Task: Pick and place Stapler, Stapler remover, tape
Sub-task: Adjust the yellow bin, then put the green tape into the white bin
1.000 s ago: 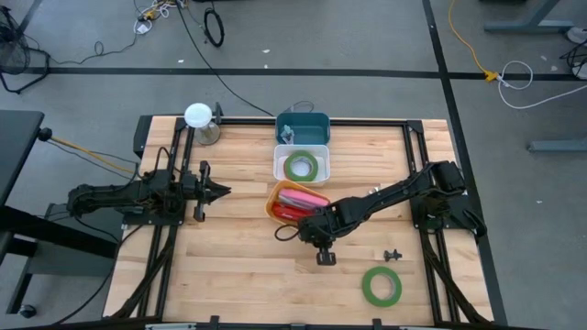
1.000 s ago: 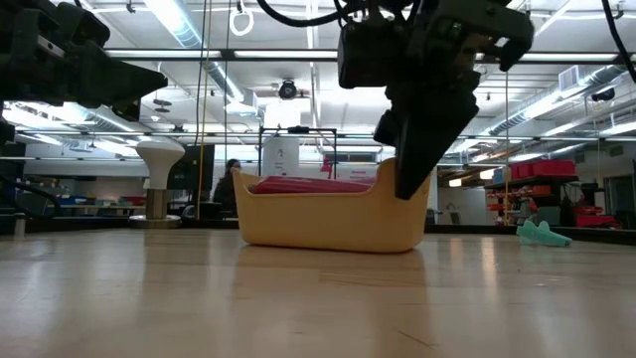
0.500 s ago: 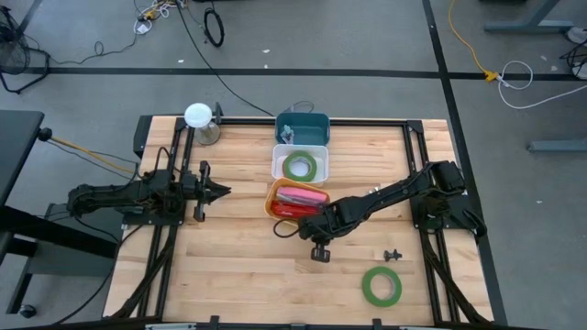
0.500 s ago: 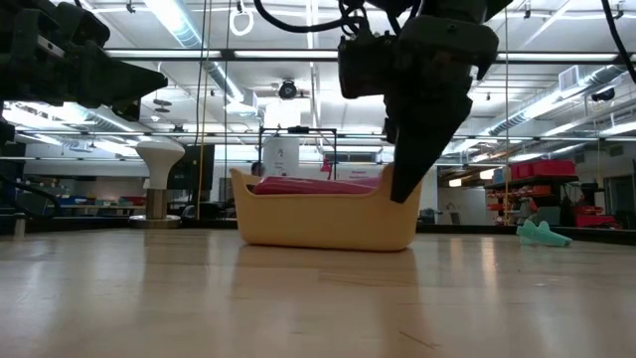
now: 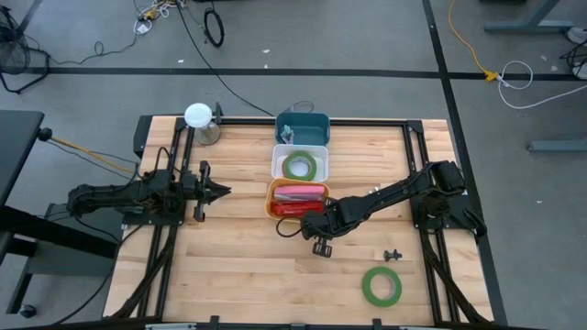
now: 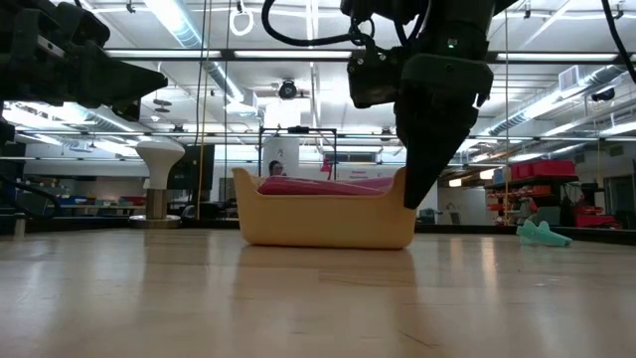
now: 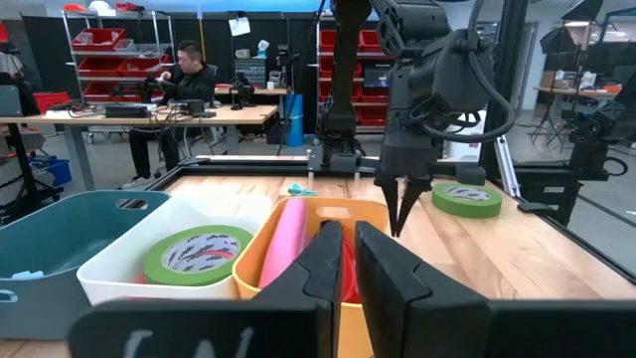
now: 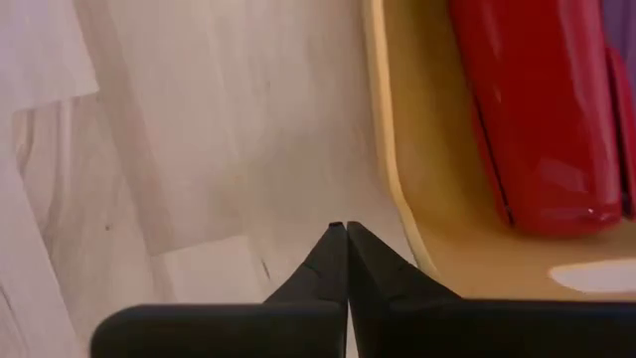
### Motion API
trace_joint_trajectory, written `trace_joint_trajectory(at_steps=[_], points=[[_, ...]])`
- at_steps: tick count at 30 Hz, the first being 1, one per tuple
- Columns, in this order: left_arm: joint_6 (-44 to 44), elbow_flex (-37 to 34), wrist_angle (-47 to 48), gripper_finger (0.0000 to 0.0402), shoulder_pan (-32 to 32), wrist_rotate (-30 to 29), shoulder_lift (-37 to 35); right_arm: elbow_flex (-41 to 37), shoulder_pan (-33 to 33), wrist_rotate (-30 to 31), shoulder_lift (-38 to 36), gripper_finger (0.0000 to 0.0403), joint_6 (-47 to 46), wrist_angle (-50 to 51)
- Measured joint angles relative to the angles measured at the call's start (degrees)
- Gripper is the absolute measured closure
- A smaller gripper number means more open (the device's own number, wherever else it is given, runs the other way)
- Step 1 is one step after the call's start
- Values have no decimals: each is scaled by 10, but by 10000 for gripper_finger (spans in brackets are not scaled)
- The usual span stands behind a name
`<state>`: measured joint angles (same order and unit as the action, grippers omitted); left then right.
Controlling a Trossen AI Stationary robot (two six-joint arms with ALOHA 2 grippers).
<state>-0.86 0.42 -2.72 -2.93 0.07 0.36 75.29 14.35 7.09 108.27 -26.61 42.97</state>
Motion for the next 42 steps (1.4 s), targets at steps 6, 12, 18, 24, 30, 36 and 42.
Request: trace_joint_trajectory(at_steps=[6, 12, 18, 24, 30, 36, 42], points=[[0, 0, 0, 365, 0, 0, 0, 0, 0, 6, -6, 403, -7, 3], [0, 0, 0, 365, 0, 0, 0, 0, 5, -16, -23, 403, 0, 15], [0, 0, 0, 365, 0, 0, 0, 0, 12, -24, -66, 403, 51, 4], [0, 0, 0, 365, 0, 0, 0, 0, 11, -111, -79, 403, 107, -43], [0, 0, 0, 365, 0, 0, 0, -24, 11, -145, -76, 403, 102, -101], [0, 0, 0, 365, 0, 0, 0, -71, 11, -91, -75, 403, 85, -128], [0, 0, 0, 365, 0, 0, 0, -89, 11, -89, -75, 403, 85, -113]])
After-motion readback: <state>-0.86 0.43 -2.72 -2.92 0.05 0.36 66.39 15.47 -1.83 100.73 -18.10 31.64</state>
